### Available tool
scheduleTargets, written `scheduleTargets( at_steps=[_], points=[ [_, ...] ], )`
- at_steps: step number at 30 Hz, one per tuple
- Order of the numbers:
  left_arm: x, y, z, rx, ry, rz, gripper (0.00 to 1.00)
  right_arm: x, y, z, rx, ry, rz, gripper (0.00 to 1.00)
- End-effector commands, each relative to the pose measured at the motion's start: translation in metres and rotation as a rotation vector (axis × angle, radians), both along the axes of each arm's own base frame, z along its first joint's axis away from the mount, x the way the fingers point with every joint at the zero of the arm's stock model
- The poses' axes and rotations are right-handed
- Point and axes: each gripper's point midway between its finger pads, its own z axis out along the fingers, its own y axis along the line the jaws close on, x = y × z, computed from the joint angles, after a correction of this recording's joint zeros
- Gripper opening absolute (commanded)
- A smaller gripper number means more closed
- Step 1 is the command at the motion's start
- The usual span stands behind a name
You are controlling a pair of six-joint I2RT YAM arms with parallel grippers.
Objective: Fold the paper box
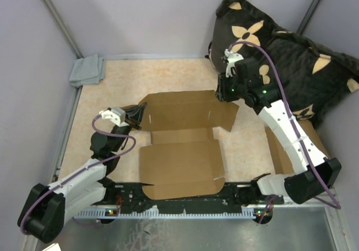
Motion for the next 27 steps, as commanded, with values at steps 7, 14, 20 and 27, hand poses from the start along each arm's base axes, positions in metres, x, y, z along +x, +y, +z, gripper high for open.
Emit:
scheduleTargets(
  at_steps=[7, 14, 20, 27],
  points=[
    [-0.019, -0.008, 0.023, 0.038, -0.133, -0.027, 0.00, -0.006, 0.006, -0.009, 0.002, 0.052, 0.052, 0.25],
    [-0.017, -0.010, 0.023, 0.040, -0.119, -0.025, 0.00, -0.005, 0.009, -0.031, -0.034, 0.111, 0.051, 0.00],
    [0.003, -0.014, 0.020, 0.006, 0.112, -0.008, 0.22, 0.013, -0.011, -0.043, -0.087, 0.060, -0.108, 0.00],
    [0.007, -0.011, 0.021, 0.035, 0.334, 0.023, 0.40, 0.032, -0.012, -0.025, 0.008, -0.119, -0.216, 0.00]
  ],
)
